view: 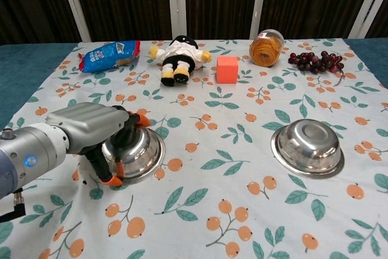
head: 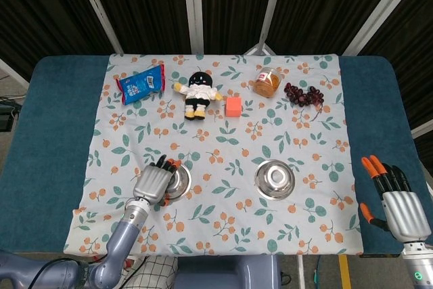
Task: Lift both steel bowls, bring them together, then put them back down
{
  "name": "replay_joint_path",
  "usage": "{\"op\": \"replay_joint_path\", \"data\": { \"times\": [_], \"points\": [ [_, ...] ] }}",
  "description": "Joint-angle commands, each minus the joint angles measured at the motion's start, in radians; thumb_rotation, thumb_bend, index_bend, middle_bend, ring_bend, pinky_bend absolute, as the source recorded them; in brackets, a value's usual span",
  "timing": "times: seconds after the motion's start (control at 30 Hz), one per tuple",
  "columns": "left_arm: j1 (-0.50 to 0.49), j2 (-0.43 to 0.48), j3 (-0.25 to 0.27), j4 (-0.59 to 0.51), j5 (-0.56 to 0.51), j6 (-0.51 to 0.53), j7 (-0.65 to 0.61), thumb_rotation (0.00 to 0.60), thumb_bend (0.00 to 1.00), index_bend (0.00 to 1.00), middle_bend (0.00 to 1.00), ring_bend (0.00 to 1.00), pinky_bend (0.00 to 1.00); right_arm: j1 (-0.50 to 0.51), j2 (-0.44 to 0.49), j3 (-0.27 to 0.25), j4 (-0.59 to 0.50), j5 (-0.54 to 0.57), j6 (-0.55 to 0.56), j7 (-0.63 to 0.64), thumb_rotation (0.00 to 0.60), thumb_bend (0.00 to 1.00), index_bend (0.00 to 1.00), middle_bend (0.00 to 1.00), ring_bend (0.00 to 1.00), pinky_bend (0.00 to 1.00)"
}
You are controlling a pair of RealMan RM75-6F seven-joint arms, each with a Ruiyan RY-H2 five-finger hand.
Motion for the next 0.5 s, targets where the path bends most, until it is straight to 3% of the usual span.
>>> {"op": "replay_joint_path", "data": {
  "times": [0.03,0.3,0.5],
  "points": [
    [-0.011,-0.003,0.012,-0.003,-0.001,0.013,0.0,0.589,0.22,0.27,0.33,0.26,0.5,0.001,0.0,0.001,-0.001,0.004,-0.004,-0.001,0.6,0.39,0.0,0.0,0.0,0.0],
    [-0.016,0.0,0.034,-0.012,0.038,0.039,-0.038,0.6,0.33,0.45,0.58,0.5,0.67,0.001,0.001,-0.001,-0.005,0.001,-0.005,-0.005,0.6,0.39,0.0,0.0,0.0,0.0],
    [-0.004,0.002,0.039,-0.007,0.138,0.09,-0.118,0.6,0.42,0.54,0.67,0.58,0.75,0.002,0.0,-0.001,-0.007,0.004,-0.008,-0.01,0.6,0.39,0.0,0.0,0.0,0.0]
  ]
}}
